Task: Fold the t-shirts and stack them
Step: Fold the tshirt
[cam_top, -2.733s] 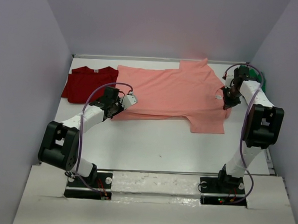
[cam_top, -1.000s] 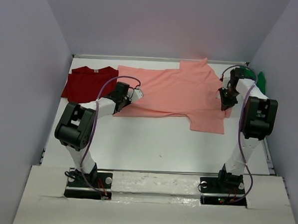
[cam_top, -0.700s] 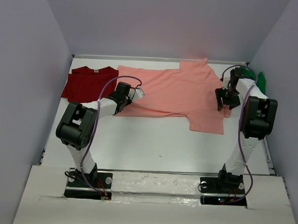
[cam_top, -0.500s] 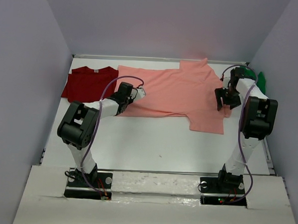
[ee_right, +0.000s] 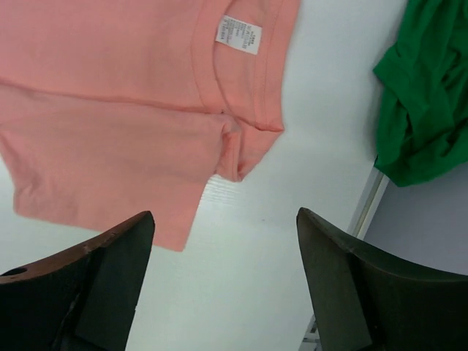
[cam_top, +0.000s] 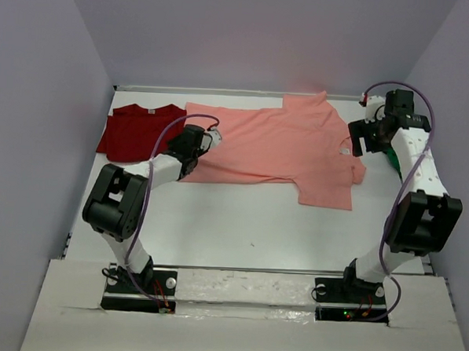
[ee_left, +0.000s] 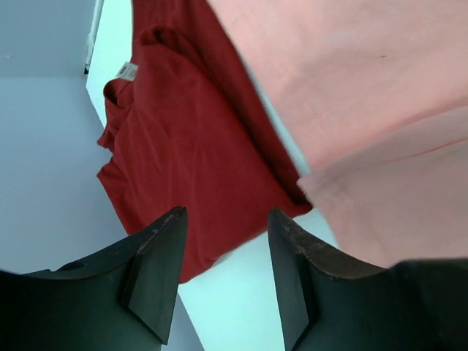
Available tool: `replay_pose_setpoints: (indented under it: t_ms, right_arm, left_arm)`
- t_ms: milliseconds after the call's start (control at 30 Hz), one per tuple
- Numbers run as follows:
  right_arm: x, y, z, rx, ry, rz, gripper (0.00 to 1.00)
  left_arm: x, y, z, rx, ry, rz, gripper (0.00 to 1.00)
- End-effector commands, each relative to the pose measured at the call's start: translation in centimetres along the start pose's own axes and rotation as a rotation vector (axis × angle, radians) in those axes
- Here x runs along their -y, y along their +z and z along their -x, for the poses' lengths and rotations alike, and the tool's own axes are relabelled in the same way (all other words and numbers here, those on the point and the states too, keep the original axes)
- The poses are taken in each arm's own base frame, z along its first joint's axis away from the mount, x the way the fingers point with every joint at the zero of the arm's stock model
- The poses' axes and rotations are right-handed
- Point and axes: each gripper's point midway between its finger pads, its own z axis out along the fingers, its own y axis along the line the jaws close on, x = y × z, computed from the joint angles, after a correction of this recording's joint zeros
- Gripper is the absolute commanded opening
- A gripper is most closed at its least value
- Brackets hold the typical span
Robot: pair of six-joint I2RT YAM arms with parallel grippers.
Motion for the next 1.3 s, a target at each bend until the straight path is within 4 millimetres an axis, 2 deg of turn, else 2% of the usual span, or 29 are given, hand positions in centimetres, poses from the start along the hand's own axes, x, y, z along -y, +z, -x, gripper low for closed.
replay_pose_setpoints:
  t_ms: [0,33,67,100,133,167,200,233,267,333,367,400,433,567,667,700,867,1100,1267]
  right_arm:
    - [-4.2,-2.4,-2.3,-0.002,-0.152,0.152,0.81]
    - [-5.0,-2.9,-3.0,-0.01,-0.203,0.159,0.8]
    - [-5.7,-3.0,-3.6,-0.02,-0.234,0.168,0.8]
    - [-7.1,-2.5,-5.2,-0.054,-0.272,0.196,0.8]
    - [-7.5,-3.1,-5.4,-0.031,-0.331,0.188,0.79]
    - [-8.2,-3.1,-5.9,-0.03,-0.367,0.193,0.79]
    - [-9.0,-2.6,-7.5,-0.059,-0.397,0.211,0.79]
    - [-9.8,-2.5,-7.6,-0.048,-0.471,0.207,0.79]
    - [-10.1,-2.8,-7.8,-0.033,-0.506,0.202,0.78]
    - [-10.7,-2.3,-7.9,-0.016,-0.559,0.195,0.78]
    - [-10.9,-1.7,-8.6,-0.037,-0.613,0.186,0.78]
    - [-10.6,-1.3,-9.0,-0.051,-0.627,0.173,0.78]
    - [-10.6,-0.9,-8.8,-0.049,-0.651,0.163,0.78]
    - [-9.9,1.4,-9.9,-0.093,-0.737,0.145,0.78]
    - [-9.8,3.2,-10.3,-0.114,-0.776,0.148,0.77]
    - [-9.8,4.1,-10.5,-0.122,-0.785,0.154,0.77]
    - [-10.5,6.1,-11.5,-0.165,-0.773,0.199,0.74]
    - [-12.7,6.4,-12.7,-0.195,-0.79,0.265,0.71]
    - [-13.5,7.0,-13.8,-0.237,-0.787,0.286,0.68]
  left_arm:
    - [-6.0,-3.9,1.5,0.137,-0.249,0.018,0.61]
    - [-7.1,-4.7,0.3,0.135,-0.308,0.012,0.62]
    - [-6.6,-4.9,-0.4,0.139,-0.322,-0.009,0.63]
    - [-7.0,-5.2,-1.0,0.145,-0.341,0.015,0.65]
    - [-8.0,-6.2,-1.7,0.155,-0.357,0.05,0.71]
    - [-6.9,-6.2,-3.2,0.135,-0.353,0.044,0.76]
    - [-7.9,-7.2,-3.4,0.169,-0.376,0.077,0.81]
    - [-7.7,-7.3,-4.0,0.176,-0.386,0.071,0.89]
    - [-6.6,-7.4,-4.5,0.195,-0.399,0.03,0.91]
    - [-7.2,-8.0,-5.5,0.215,-0.45,0.049,0.95]
    - [-7.1,-8.1,-5.8,0.224,-0.461,0.043,0.96]
    - [-6.4,-8.0,-6.1,0.231,-0.474,0.021,0.98]
    - [-6.5,-7.9,-6.7,0.227,-0.481,0.018,0.99]
    - [-6.6,-7.2,-8.6,0.162,-0.496,0.03,0.99]
    - [-6.8,-6.9,-9.1,0.139,-0.502,0.032,0.99]
    - [-7.1,-6.8,-10.0,0.12,-0.516,0.042,0.99]
    - [-7.3,-6.9,-10.6,0.115,-0.525,0.048,0.99]
    - [-6.9,-5.9,-12.0,0.041,-0.528,0.061,0.99]
    - [-6.8,-5.7,-11.6,0.052,-0.532,0.043,0.99]
